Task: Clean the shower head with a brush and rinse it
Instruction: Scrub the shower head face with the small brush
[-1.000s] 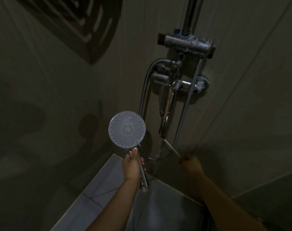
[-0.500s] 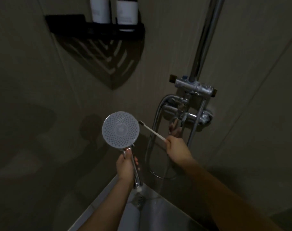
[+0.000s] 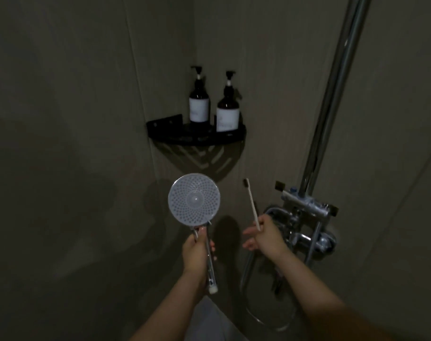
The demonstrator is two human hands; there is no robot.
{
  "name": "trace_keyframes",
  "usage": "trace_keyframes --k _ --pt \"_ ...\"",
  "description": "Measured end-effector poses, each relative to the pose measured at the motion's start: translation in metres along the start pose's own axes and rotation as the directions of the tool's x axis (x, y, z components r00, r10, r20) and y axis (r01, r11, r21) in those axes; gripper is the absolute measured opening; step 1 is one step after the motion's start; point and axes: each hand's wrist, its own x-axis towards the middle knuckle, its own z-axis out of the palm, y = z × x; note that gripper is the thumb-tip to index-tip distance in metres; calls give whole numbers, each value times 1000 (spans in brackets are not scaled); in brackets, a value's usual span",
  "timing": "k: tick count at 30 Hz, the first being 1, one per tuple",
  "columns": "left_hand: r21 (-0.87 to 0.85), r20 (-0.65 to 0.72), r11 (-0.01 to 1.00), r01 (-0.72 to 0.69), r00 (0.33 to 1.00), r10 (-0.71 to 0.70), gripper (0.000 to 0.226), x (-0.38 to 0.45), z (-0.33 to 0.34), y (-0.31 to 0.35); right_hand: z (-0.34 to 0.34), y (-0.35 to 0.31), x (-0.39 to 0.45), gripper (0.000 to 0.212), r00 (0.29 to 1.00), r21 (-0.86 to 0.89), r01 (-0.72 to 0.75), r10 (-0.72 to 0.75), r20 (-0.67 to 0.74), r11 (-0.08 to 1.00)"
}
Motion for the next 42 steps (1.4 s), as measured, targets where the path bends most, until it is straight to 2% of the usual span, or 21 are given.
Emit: trace_keyframes --k 4,5,7,9,12,14,17,20,22,25,26,27,28,30,32,35,36,39,42 --pt "-54 77 998 -31 996 35 18 -12 11 62 -21 -88 -15 10 935 -164 334 -349 -67 928" --pt "-50 90 998 -48 995 53 19 -17 12 77 -25 -109 -21 15 914 -163 382 -398 -82 910" --pt "-35 111 995 -96 989 100 21 -25 13 104 -31 -147 -34 27 891 -120 434 -445 -92 893" --pt "-18 131 989 -145 981 146 22 -34 13 128 -33 -179 -49 27 885 -81 460 -464 -39 884" --pt "14 170 975 -222 961 217 23 -46 11 162 -31 -223 -70 17 853 -182 520 -519 56 835" --pt "32 185 961 -274 947 264 23 -53 11 182 -26 -249 -79 25 821 -298 560 -565 77 773" --pt "58 214 934 -353 918 333 24 -63 13 210 -18 -277 -87 46 794 -444 561 -605 51 699" --pt "49 249 918 -393 895 370 22 -72 14 231 -10 -292 -94 49 758 -593 522 -653 -7 613" --pt "44 254 912 -407 888 384 23 -75 16 241 -8 -302 -98 52 723 -549 523 -680 -120 653" --pt "42 256 907 -419 882 396 26 -77 19 249 -10 -316 -103 49 730 -437 459 -609 -310 774" --pt "44 262 907 -418 881 394 25 -78 20 249 -8 -317 -106 48 741 -466 433 -599 -304 772" --pt "43 269 911 -410 883 385 25 -78 19 249 -4 -316 -107 45 766 -536 413 -599 -234 737" --pt "36 275 916 -400 885 376 24 -78 18 248 5 -313 -108 42 784 -607 414 -605 -141 678" --pt "32 279 918 -396 885 372 23 -76 14 246 21 -303 -110 40 767 -714 449 -642 -1 537" --pt "44 282 917 -395 886 368 24 -75 11 247 20 -303 -113 43 749 -651 482 -662 -42 586" --pt "36 279 915 -402 883 377 25 -75 9 251 2 -312 -114 46 702 -493 477 -653 -284 728" --pt "34 282 914 -405 881 380 26 -76 9 252 0 -314 -115 47 706 -487 464 -641 -301 739" --pt "18 292 917 -398 880 376 26 -81 10 251 16 -306 -121 40 802 -562 464 -594 -62 685" --pt "-16 276 922 -387 885 376 25 -82 6 250 24 -302 -124 39 778 -603 505 -628 9 618"
